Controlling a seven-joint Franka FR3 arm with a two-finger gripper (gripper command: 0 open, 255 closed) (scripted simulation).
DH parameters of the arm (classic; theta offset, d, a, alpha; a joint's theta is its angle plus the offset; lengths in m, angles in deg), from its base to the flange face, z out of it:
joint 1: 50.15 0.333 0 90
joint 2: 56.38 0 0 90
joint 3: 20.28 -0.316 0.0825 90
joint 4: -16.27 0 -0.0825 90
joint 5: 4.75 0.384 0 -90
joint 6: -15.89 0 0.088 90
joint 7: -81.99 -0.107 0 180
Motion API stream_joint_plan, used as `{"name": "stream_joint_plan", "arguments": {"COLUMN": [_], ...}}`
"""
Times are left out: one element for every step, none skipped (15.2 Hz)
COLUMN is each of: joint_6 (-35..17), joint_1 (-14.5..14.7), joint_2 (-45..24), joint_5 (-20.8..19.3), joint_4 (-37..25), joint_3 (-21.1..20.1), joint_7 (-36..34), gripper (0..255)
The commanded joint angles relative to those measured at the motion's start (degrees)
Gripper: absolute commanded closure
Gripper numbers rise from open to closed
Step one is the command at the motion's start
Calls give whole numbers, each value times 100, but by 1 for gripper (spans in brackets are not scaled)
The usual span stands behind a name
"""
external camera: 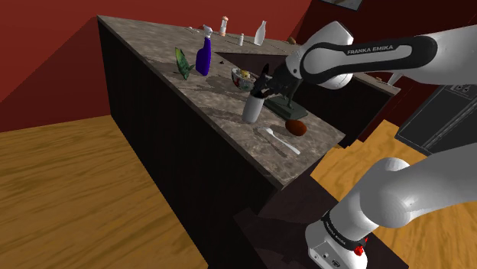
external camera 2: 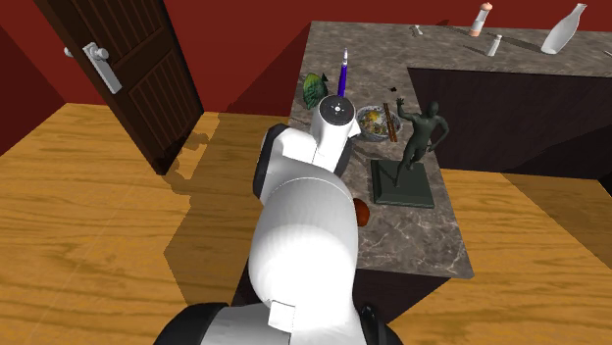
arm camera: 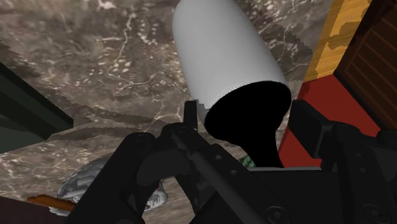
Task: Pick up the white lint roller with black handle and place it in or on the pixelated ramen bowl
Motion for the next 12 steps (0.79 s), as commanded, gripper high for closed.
{"name": "stream_joint_plan", "arguments": {"joint_6": [131,217,302,386,470,553,636,718,800,881,962,1042], "joint_1": [-21,-34,-46,-58,-68,-78,-87,-96,-104,-112,-119,-125], "joint_2": [50,81,110,138,163,187,210,231,250,268,284,299], "joint_5": [-28,-46,-62,-78,-93,-107,-121,-134,-146,-158,-170,-180], "joint_4": [-79,-134,-190,-248,-306,-365,-426,-488,-550,-614,-679,-745], "joint_3": [-18,-28,-37,-45,-53,-61,-68,-74,-81,-86,-92,-97], "joint_7": [-35,-56,-76,-96,-115,-133,-151,-168,-184,-201,-216,-231], "gripper": [255,255,255,255,255,255,255,255,255,255,255,255]}}
